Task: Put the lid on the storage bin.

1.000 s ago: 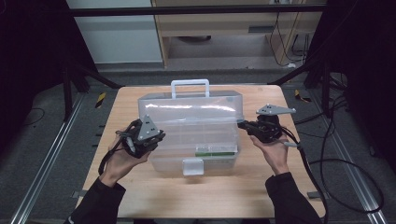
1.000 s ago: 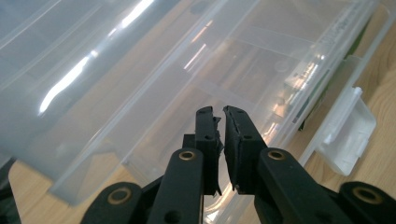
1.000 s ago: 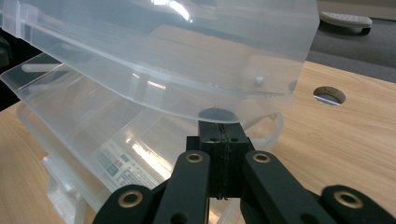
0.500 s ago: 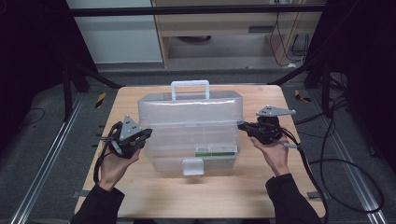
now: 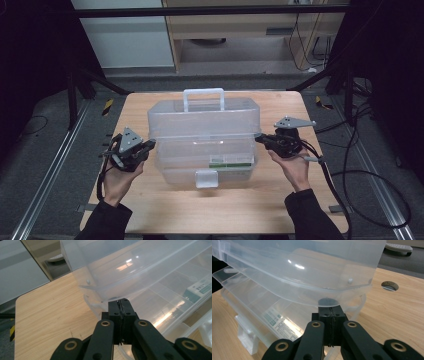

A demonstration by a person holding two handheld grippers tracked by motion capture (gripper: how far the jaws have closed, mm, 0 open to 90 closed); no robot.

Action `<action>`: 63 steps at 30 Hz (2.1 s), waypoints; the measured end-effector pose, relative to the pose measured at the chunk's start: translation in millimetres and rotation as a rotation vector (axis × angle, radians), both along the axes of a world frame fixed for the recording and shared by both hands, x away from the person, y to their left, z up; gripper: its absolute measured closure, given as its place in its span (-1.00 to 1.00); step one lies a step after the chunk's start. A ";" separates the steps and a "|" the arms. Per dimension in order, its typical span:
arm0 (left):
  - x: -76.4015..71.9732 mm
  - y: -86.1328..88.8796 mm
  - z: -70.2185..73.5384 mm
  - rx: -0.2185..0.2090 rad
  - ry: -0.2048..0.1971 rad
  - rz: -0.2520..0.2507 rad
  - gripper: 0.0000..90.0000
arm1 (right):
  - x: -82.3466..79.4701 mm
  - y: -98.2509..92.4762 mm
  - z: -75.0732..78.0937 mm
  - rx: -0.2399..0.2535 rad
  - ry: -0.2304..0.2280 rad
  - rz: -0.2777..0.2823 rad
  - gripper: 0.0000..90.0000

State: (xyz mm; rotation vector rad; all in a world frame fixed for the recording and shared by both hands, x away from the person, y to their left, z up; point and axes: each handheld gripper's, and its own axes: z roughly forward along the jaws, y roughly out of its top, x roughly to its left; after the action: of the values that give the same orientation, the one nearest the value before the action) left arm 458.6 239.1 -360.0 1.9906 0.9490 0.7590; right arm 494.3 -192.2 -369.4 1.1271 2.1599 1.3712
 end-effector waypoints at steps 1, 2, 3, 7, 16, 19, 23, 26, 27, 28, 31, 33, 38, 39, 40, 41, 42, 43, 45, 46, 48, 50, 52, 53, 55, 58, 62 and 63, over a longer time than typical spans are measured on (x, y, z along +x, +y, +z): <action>0.3 0.2 -0.7 0.005 0.006 0.001 0.97 | -0.6 -0.3 -0.7 -0.002 0.002 0.001 1.00; 0.5 0.4 -1.6 0.002 0.007 -0.003 0.97 | -1.5 -0.3 -1.3 -0.004 0.007 -0.002 1.00; 0.4 0.3 -2.4 0.002 0.012 0.000 0.97 | -1.8 -0.5 -2.1 -0.010 0.003 -0.002 1.00; -0.4 1.2 -5.3 0.003 0.017 0.002 0.97 | -4.2 -1.7 -4.3 -0.017 0.006 -0.003 1.00; -2.0 2.4 -10.0 0.009 0.021 -0.006 0.98 | -7.1 -5.0 -7.6 -0.028 0.006 -0.016 1.00; -2.5 2.5 -11.9 0.011 0.025 -0.008 0.98 | -8.4 -5.8 -8.6 -0.035 0.003 -0.020 1.00; -3.2 2.7 -15.4 0.019 0.032 -0.012 0.98 | -10.6 -6.0 -10.6 -0.060 -0.003 -0.026 0.98; -3.6 3.0 -17.7 0.025 0.037 -0.012 0.98 | -13.1 -7.2 -12.4 -0.073 -0.008 -0.032 0.99; -3.6 3.3 -18.6 0.033 0.038 -0.009 0.98 | -14.0 -8.1 -13.2 -0.074 -0.008 -0.032 0.99; -3.3 3.4 -19.7 0.035 0.043 -0.008 0.98 | -14.6 -8.7 -14.0 -0.075 -0.008 -0.033 0.99; -3.4 3.5 -22.5 0.039 0.048 -0.008 0.98 | -15.7 -10.3 -16.1 -0.083 -0.003 -0.036 0.99; -3.8 3.6 -24.5 0.052 0.059 -0.006 0.98 | -15.9 -11.8 -16.9 -0.072 -0.002 -0.036 0.99; -5.4 3.8 -30.5 0.062 0.076 -0.010 0.98 | -17.4 -10.7 -17.7 -0.080 0.001 -0.033 1.00; -5.6 3.8 -31.7 0.064 0.080 -0.011 0.98 | -17.4 -10.0 -19.0 -0.090 0.001 -0.037 1.00; -6.0 3.8 -33.1 0.068 0.083 -0.013 0.98 | -16.9 -9.9 -20.3 -0.092 0.003 -0.035 1.00; -6.3 3.6 -34.7 0.071 0.088 -0.015 0.98 | -16.7 -10.0 -21.2 -0.091 0.009 -0.034 1.00; -6.7 3.7 -36.2 0.078 0.093 -0.016 0.98 | -17.0 -10.1 -21.6 -0.090 0.014 -0.035 1.00; -6.9 3.9 -37.8 0.081 0.099 -0.018 0.98 | -17.0 -10.0 -21.9 -0.089 0.016 -0.032 1.00; -7.1 3.7 -40.4 0.084 0.110 -0.018 0.98 | -17.6 -9.1 -22.5 -0.091 0.014 -0.028 1.00; -7.3 3.7 -40.9 0.090 0.113 -0.018 0.98 | -17.9 -8.5 -23.0 -0.095 0.018 -0.028 1.00; -7.1 3.8 -41.8 0.091 0.120 -0.017 0.98 | -17.6 -8.0 -24.7 -0.101 0.018 -0.028 1.00; -6.8 4.4 -42.3 0.103 0.132 -0.006 0.96 | -16.9 -8.3 -26.5 -0.103 0.023 -0.028 1.00; -5.8 7.5 -45.0 0.127 0.141 0.018 0.96 | -16.5 -9.4 -27.6 -0.108 0.026 -0.033 0.99; -4.8 10.3 -47.5 0.119 0.148 0.030 0.96 | -16.7 -9.7 -27.7 -0.115 0.025 -0.038 0.98; -2.6 17.4 -49.6 0.083 0.157 0.040 0.96 | -16.9 -10.6 -27.6 -0.132 0.020 -0.045 0.97; -1.5 23.9 -48.1 0.079 0.155 0.064 0.95 | -17.0 -13.8 -28.6 -0.131 0.020 -0.056 0.93; -2.7 30.4 -45.0 0.071 0.134 0.092 0.87 | -17.4 -23.5 -30.3 -0.141 0.019 -0.091 0.81; -2.8 32.5 -44.3 0.070 0.129 0.103 0.84 | -17.9 -26.4 -30.4 -0.144 0.015 -0.097 0.78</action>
State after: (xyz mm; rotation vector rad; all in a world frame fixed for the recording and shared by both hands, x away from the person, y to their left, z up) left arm 455.7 271.6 -404.3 2.0849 1.1208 0.7362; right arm 476.4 -218.7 -399.7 1.1731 2.1457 1.1506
